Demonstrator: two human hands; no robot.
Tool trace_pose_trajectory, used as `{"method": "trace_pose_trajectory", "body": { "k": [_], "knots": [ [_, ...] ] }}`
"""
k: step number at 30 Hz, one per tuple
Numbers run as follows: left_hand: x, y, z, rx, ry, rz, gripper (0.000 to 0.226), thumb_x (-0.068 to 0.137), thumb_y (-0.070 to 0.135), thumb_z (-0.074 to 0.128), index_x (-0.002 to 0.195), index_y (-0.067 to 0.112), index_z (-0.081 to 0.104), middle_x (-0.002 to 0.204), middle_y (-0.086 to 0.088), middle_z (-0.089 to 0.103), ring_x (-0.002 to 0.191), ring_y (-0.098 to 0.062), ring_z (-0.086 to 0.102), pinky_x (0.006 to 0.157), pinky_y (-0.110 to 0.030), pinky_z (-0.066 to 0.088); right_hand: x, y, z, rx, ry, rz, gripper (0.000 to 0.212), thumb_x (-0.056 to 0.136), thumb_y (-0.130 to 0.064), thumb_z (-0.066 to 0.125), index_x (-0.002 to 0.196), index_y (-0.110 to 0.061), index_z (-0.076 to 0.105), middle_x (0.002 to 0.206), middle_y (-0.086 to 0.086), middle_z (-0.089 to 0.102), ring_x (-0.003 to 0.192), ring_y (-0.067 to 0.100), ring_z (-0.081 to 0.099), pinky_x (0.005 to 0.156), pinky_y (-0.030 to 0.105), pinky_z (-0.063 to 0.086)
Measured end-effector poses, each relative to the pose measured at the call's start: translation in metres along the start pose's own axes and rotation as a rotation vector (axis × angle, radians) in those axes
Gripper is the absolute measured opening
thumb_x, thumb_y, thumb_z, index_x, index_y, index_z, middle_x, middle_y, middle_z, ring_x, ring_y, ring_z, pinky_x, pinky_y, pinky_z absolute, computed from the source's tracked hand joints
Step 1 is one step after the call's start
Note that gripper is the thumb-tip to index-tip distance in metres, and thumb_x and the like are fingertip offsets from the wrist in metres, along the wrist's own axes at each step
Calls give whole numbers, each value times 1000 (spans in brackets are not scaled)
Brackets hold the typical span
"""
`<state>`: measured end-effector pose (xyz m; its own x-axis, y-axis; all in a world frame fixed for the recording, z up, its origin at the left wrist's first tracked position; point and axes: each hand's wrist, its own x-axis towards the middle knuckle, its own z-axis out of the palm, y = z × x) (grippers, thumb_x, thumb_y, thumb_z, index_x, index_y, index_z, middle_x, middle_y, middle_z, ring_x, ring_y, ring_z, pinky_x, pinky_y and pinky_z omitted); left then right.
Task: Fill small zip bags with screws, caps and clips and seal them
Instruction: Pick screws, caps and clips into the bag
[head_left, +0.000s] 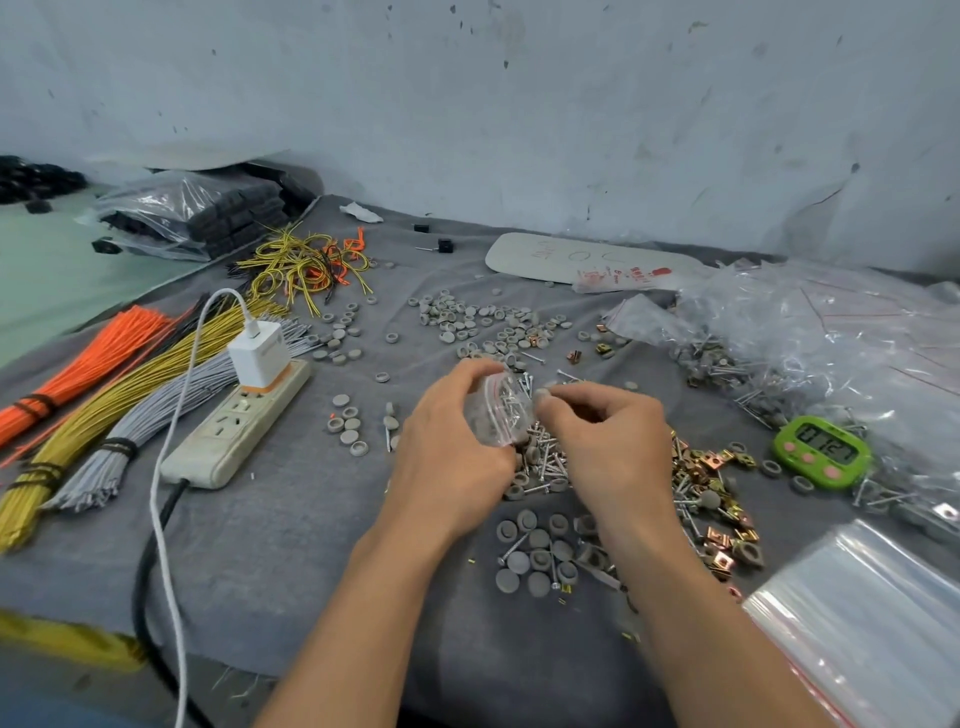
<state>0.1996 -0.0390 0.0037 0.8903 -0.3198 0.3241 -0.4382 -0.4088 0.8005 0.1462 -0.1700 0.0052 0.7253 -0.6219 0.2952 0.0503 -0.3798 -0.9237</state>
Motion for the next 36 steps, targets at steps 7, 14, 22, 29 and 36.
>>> {"method": "trace_pose_trajectory", "body": {
  "k": [7,14,22,29,36],
  "knots": [
    [1,-3,8,52,-59,19,73,72,12,73,128,51,47,120,18,64,111,-6,59,87,-24,46,2,-8,7,2,-179,-43,35,73,-25,84,67,-58,74,125,-18,68,112,7,67,100,43,53],
    [1,-3,9,31,-61,21,70,74,10,71,123,53,48,112,14,68,104,-9,63,87,-33,53,2,-9,16,-1,-323,-10,30,83,-26,70,78,-54,78,149,-9,57,138,4,50,115,40,42],
    [0,-2,2,-41,24,-28,77,67,1,65,125,48,49,114,19,64,100,-3,59,76,-5,39,8,5,5,-308,-108,86,23,90,-17,70,95,-37,79,92,-21,75,66,-4,62,71,19,49],
    [0,-2,-10,-81,74,-54,74,64,15,61,128,48,47,116,17,65,103,-13,62,82,-26,46,0,-5,20,-796,-386,-79,27,88,-20,68,108,-35,78,109,1,74,114,25,60,106,38,44],
    [0,-5,-16,-93,57,-86,80,68,4,67,124,57,43,114,22,62,92,-19,65,79,-35,52,3,-4,17,-855,-312,-63,18,94,-26,67,109,-35,74,112,-5,73,115,21,60,110,38,40]
  ]
}}
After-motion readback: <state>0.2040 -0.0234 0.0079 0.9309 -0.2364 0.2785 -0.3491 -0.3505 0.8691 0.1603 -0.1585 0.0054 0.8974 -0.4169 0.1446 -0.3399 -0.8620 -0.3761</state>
